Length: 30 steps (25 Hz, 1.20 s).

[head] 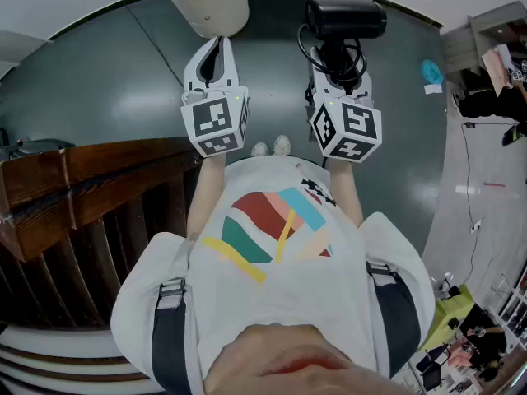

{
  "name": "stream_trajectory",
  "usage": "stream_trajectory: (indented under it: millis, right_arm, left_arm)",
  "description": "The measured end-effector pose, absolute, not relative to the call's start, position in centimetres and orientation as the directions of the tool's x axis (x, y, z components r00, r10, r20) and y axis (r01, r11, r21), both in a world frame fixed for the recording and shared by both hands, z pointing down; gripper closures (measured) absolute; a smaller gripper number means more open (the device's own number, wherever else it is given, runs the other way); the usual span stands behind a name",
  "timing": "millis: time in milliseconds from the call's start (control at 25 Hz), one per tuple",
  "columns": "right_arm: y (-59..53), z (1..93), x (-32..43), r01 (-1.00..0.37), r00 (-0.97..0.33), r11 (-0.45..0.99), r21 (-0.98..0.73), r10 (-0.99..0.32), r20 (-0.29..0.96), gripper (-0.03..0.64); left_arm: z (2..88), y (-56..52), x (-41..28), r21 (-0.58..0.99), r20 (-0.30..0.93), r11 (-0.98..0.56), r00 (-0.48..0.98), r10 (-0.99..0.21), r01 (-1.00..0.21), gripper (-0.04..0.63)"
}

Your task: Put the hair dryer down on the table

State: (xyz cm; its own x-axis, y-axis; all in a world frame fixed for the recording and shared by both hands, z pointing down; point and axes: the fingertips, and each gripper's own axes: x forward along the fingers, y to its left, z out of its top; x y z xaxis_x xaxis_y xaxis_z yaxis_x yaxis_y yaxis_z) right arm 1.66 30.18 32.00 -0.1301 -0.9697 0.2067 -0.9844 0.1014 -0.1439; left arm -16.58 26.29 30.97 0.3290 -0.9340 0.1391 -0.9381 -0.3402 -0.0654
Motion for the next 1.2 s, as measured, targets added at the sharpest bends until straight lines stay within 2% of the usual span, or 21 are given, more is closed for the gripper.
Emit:
stream_trajectory:
  millis: [480,840,1200]
  right_arm:
    - [28.7,32.4,3.8,-0.984,-0.140,0.113,-0.141,-0.970,0.198,0.400]
    - [27.1,33.0,5.5,-0.970,-0.208,0.177,-0.168,-0.960,0.186,0.400]
    - [24.5,34.0,7.9,-0.973,-0.187,0.158,-0.167,-0.967,0.173,0.400]
  left_arm:
    - [31.3,24.6,-15.1,-0.059,0.135,-0.328,0.318,-0.939,-0.943,0.580]
    - [31.6,22.6,-13.8,-0.056,0.134,-0.290,0.281,-0.950,-0.955,0.580]
    - [32.8,19.2,-12.9,-0.041,0.117,-0.282,0.276,-0.954,-0.958,0.580]
